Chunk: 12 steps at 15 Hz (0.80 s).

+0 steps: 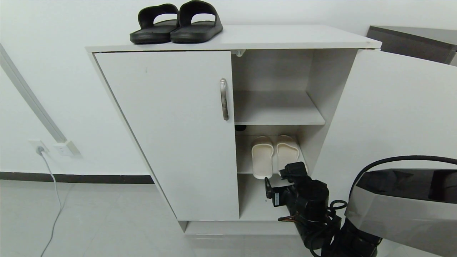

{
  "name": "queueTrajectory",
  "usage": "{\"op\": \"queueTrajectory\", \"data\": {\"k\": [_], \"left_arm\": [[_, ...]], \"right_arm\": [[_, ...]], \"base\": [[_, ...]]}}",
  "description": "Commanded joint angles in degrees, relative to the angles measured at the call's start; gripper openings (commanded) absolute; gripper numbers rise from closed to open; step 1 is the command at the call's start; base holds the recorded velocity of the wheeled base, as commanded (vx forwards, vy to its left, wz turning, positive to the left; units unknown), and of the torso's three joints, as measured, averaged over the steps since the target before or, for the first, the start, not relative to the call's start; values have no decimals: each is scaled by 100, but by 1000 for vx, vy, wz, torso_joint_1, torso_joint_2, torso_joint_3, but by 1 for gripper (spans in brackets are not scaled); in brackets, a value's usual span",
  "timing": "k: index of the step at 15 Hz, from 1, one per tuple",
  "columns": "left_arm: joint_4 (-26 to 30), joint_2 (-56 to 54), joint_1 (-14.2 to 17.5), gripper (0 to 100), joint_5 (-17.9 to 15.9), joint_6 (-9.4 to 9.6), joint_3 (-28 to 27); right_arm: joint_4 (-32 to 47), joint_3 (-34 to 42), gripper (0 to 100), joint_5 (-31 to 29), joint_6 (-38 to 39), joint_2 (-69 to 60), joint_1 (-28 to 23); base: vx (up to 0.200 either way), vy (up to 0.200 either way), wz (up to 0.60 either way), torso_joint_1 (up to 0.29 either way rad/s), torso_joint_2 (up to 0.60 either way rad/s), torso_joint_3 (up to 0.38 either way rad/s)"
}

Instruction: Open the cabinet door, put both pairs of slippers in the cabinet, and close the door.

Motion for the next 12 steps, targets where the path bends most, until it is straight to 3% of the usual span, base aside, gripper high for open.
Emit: {"op": "queueTrajectory", "data": {"k": [1,12], "left_arm": [[-1,9,-1,0,-2,-1,1],[-1,9,-1,0,7,8,1]], "right_arm": [[-4,3,100,-1,-1,27,9],[-329,11,100,-1,-326,-8,18]], "base": [[0,0,0,0,0,0],[0,0,0,3,2,134]]}}
